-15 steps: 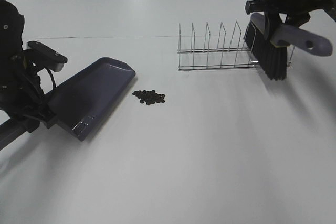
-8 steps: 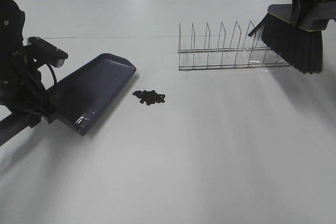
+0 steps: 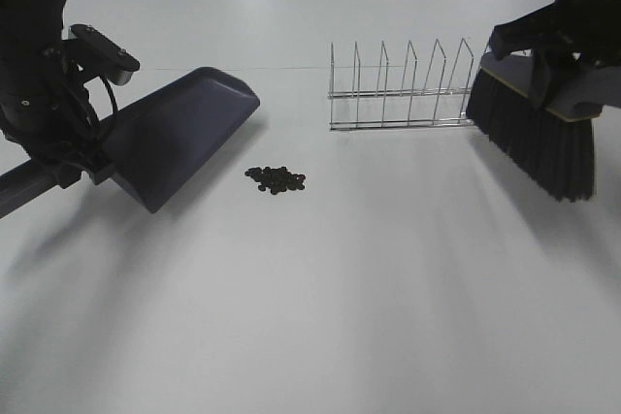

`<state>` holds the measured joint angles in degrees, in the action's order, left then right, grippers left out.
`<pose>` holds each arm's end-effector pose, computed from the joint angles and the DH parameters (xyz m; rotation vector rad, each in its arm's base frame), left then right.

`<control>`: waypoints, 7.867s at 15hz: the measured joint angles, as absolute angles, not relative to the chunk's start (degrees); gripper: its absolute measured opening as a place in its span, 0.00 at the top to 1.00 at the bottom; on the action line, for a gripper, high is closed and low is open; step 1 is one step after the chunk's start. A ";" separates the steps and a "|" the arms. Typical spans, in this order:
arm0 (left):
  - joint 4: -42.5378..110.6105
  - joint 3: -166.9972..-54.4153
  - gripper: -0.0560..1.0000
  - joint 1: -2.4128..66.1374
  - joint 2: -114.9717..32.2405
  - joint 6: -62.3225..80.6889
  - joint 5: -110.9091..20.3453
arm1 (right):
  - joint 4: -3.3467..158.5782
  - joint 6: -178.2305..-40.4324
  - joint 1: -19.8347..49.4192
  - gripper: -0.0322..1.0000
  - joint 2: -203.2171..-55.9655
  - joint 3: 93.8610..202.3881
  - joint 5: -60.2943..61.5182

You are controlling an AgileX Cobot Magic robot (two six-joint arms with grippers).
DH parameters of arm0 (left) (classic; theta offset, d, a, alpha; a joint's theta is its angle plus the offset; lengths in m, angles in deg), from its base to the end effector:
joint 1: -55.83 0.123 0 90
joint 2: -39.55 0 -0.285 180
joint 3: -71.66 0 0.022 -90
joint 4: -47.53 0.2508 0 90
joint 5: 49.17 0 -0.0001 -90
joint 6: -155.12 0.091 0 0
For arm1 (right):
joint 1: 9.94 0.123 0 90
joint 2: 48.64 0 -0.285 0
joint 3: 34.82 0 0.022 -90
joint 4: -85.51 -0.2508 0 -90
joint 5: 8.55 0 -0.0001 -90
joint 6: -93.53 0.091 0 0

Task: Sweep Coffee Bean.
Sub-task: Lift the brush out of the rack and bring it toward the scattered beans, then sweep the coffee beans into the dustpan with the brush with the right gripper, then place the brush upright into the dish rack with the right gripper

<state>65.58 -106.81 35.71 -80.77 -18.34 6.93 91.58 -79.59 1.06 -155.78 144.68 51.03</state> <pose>0.3589 -0.1065 0.1676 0.9555 2.8962 0.3961 0.3450 0.0586 0.2520 -0.1675 2.9002 -0.0893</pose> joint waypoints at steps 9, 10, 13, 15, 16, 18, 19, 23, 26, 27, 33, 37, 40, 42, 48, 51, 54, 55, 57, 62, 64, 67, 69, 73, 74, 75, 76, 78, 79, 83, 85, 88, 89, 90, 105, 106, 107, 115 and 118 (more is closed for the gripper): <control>68.39 -108.41 0.63 33.59 -88.90 -22.98 7.21 | 99.38 -70.43 16.82 0.66 -165.86 142.96 42.50; 68.05 -108.58 0.63 33.02 -89.25 -22.98 7.16 | 100.58 -69.62 18.48 0.66 -166.89 143.08 42.50; 66.27 -108.64 0.63 32.68 -90.51 -22.98 7.21 | 101.61 -69.28 22.32 0.66 -170.90 147.26 42.84; 65.98 -108.64 0.63 32.68 -90.51 -22.98 7.44 | 100.81 -69.45 23.18 0.66 -173.31 150.81 42.90; 65.81 -108.64 0.63 32.68 -90.51 -22.98 7.61 | 100.46 -69.74 23.64 0.66 -174.68 152.36 42.90; 64.26 -108.64 0.63 32.68 -90.51 -21.72 7.96 | 99.20 -70.60 24.38 0.66 -177.32 155.34 42.90; 63.92 -108.64 0.63 32.68 -90.51 -21.21 8.07 | 98.63 -70.88 24.50 0.66 -178.01 156.20 42.90; 62.49 -108.64 0.63 32.68 -90.62 -20.01 8.13 | 86.94 -75.41 24.67 0.66 -182.48 161.24 41.12; 61.11 -108.64 0.63 32.68 -90.62 -20.01 8.47 | 81.16 -75.58 24.67 0.66 -183.62 161.30 37.40; 60.94 -108.64 0.63 32.68 -90.62 -20.01 8.47 | 78.46 -75.64 24.67 0.66 -184.19 161.30 35.79; 59.74 -108.64 0.63 32.68 -90.62 -20.12 8.53 | 65.06 -77.02 24.67 0.66 -185.28 161.30 27.43; 57.85 -108.64 0.63 32.68 -90.68 -20.12 8.30 | 58.35 -79.71 24.67 0.66 -185.28 161.30 25.82; 57.33 -108.64 0.63 32.68 -90.68 -20.12 7.73 | 56.46 -83.26 24.67 0.66 -184.37 161.30 25.02; 56.99 -108.64 0.63 32.68 -90.79 -20.41 7.10 | 57.55 -84.41 24.15 0.66 -181.44 161.30 25.31; 56.53 -108.64 0.63 35.43 -90.79 -24.88 7.10 | 69.87 -84.06 18.88 0.66 -172.62 161.30 33.10; 53.95 -108.64 0.63 37.32 -90.51 -25.56 7.10 | 77.37 -82.97 18.02 0.66 -168.32 161.30 38.66; 50.97 -108.64 0.63 37.89 -89.88 -25.79 7.04 | 85.51 -81.14 18.02 0.66 -163.34 161.30 48.34; 49.08 -108.64 0.63 37.89 -89.88 -27.17 6.53 | 91.30 -79.88 18.02 0.66 -160.65 161.30 54.07; 48.34 -108.64 0.63 37.89 -89.88 -27.57 6.01 | 95.14 -78.91 18.02 0.66 -158.70 161.30 58.37; 47.53 -108.64 0.63 37.89 -89.88 -30.95 5.95 | 100.29 -72.20 18.02 0.66 -152.85 155.28 61.46; 47.53 -108.64 0.63 37.89 -89.88 -30.95 5.95 | 101.67 -69.62 18.02 0.66 -151.65 150.58 61.06; 47.53 -108.64 0.63 37.89 -89.88 -30.95 5.95 | 102.01 -65.61 17.16 0.66 -150.96 142.33 55.85; 47.53 -108.64 0.63 37.89 -89.88 -30.95 5.95 | 97.37 -66.99 11.66 0.66 -150.96 141.99 53.96; 47.53 -108.64 0.63 37.89 -89.88 -30.55 5.95 | 89.35 -75.58 0.78 0.66 -152.62 141.82 53.38; 47.53 -108.64 0.63 37.89 -89.88 -30.55 5.95 | 88.78 -75.98 0.03 0.66 -153.20 141.82 53.21; 47.53 -108.64 0.63 37.89 -89.88 -30.55 5.95 | 88.49 -76.61 -1.06 0.67 -154.40 141.82 52.81; 47.53 -108.64 0.63 37.89 -89.88 -30.55 5.95 | 88.55 -76.73 -1.74 0.67 -155.66 141.82 51.72; 47.53 -108.64 0.63 37.89 -89.88 -30.55 5.95 | 88.72 -76.79 -1.92 0.67 -157.90 141.82 48.74; 47.53 -108.64 0.63 37.89 -89.88 -30.55 5.95 | 88.78 -76.79 -1.92 0.67 -158.76 141.82 46.91; 47.53 -108.64 0.63 37.89 -89.88 -30.55 5.95 | 97.31 -72.15 -1.92 0.67 -164.43 145.94 44.33; 47.53 -108.64 0.63 37.89 -89.88 -30.55 5.95 | 99.95 -70.66 -1.92 0.67 -166.43 148.29 44.21; 47.53 -108.64 0.63 37.89 -89.88 -30.55 5.95 | 100.01 -70.94 -2.15 0.67 -168.15 150.87 45.02; 47.53 -108.64 0.63 37.89 -89.88 -30.55 5.95 | 99.55 -71.29 -2.37 0.67 -168.67 151.56 45.19; 47.53 -108.64 0.63 37.89 -89.88 -30.55 5.95 | 98.69 -72.15 -2.55 0.67 -169.07 152.02 45.88; 47.53 -108.64 0.63 37.89 -89.88 -30.55 5.95 | 105.85 -67.39 -2.55 0.67 -178.12 161.30 40.49; 47.53 -108.64 0.63 37.89 -89.88 -30.55 5.95 | 106.25 -67.22 -2.55 0.67 -178.24 161.81 39.63; 47.53 -108.64 0.63 37.89 -89.88 -30.55 5.95 | 106.48 -66.87 -2.55 0.67 -178.69 161.87 39.00; 47.53 -108.64 0.63 37.89 -89.88 -30.55 5.95 | 107.28 -67.45 -2.60 0.67 -180.24 162.16 38.77; 47.53 -108.64 0.63 37.89 -89.88 -30.55 5.95 | 107.05 -67.96 -2.60 0.67 -180.59 162.39 39.92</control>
<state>47.53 -108.64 37.89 -89.88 -30.55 5.95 107.05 -67.96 -2.60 -180.59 162.39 39.92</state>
